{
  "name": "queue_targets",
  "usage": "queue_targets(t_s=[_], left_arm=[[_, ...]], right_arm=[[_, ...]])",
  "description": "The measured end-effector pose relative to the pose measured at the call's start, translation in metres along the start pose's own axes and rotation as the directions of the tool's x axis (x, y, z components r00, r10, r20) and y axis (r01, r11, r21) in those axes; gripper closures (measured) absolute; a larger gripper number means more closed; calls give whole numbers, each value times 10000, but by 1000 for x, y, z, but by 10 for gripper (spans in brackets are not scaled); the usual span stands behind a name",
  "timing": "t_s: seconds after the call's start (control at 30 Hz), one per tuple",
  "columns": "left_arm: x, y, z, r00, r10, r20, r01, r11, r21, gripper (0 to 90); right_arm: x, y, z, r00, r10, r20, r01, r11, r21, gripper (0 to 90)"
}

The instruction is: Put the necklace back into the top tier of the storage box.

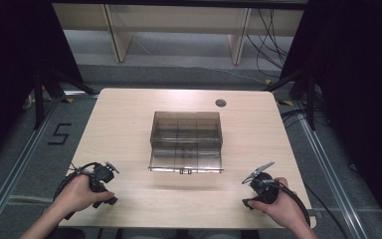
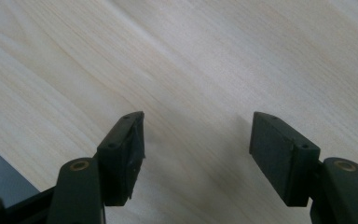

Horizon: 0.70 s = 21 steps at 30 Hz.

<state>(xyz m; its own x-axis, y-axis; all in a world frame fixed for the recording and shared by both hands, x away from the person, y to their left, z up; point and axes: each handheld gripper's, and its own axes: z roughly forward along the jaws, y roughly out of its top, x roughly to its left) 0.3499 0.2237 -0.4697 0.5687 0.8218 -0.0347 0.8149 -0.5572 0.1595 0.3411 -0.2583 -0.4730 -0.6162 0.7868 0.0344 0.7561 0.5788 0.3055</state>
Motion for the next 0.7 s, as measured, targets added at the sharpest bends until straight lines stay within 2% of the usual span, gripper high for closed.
queue_targets(t_s=[0.1,0.13,0.2,0.23,0.27,0.3,0.33,0.37,0.47,0.53,0.57,0.6,0.7], left_arm=[[-2,1,4,10000,77,-11,-77,9998,208,430],[-3,2,5,9998,205,-12,-204,9993,306,425],[-6,2,7,9998,181,-46,-180,9994,303,425],[-6,3,8,9996,269,-93,-265,9990,349,425],[-6,3,8,9994,311,-130,-306,9986,421,425],[-6,4,8,9997,236,-91,-232,9987,449,426],[-7,4,8,9996,244,-139,-238,9987,441,428],[-7,4,8,9995,283,-155,-276,9987,423,431],[-7,6,8,9991,382,-183,-373,9982,459,436],[-7,6,9,9991,379,-214,-368,9982,478,445],[-8,6,10,9993,306,-194,-297,9985,465,449],[-7,6,11,9991,406,-149,-398,9978,525,450],[-6,6,12,9983,566,-145,-555,9963,661,471]], right_arm=[[1,0,0,10000,54,-81,-54,10000,30,365],[0,0,0,9998,-201,12,201,9998,-87,365],[2,0,-1,10000,37,61,-37,10000,6,365],[3,0,0,9997,235,-73,-234,9997,109,365],[3,0,0,9997,235,-73,-234,9997,109,365],[2,0,0,10000,-10,41,10,10000,26,365],[3,0,-1,9997,235,-26,-235,9997,75,365],[1,0,-1,10000,22,33,-22,10000,-1,365],[2,-1,-1,9999,166,-40,-166,9999,4,365],[2,-1,0,9999,105,-26,-105,9999,14,365],[1,0,0,10000,-69,21,69,10000,-24,365],[0,0,0,9997,-227,-23,226,9997,-100,365],[1,0,-1,9998,-199,-13,199,9997,-109,365]])
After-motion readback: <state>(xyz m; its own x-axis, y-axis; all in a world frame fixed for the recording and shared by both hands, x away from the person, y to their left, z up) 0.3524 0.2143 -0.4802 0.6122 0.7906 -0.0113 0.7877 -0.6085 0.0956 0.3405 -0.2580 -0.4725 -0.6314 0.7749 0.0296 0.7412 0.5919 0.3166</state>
